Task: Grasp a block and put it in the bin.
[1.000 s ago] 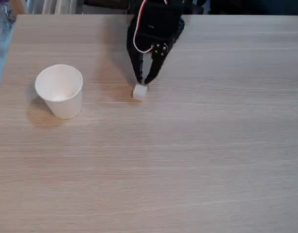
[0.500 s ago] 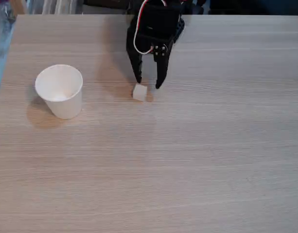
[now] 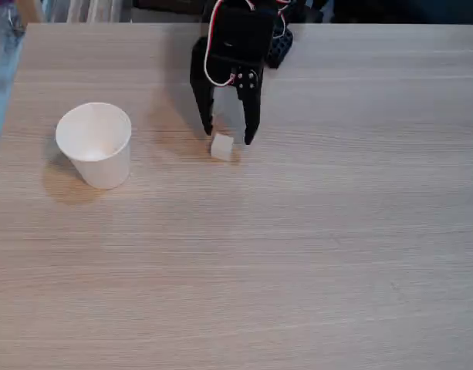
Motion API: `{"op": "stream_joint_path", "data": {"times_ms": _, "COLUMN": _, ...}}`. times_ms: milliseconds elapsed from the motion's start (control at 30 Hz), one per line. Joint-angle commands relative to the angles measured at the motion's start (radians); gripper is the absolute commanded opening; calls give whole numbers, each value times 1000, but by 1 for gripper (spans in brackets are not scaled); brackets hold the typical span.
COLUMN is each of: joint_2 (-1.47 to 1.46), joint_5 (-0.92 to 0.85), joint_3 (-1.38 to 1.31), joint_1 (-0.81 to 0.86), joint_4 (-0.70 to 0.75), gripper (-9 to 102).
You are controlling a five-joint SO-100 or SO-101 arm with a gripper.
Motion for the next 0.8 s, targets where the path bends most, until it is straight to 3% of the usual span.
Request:
{"op": "stream_joint_path", "data": {"times_ms": 0, "joint_2": 14, "joint_5": -2, "joint_3": 0, "joint_1": -11, "joint_4": -25, "gripper": 32}}
{"op": "stream_joint_path", "data": {"times_ms": 767, "joint_2": -37, "joint_5": -12, "joint_3": 55, "joint_1": 38, "joint_4": -83, "gripper": 31}}
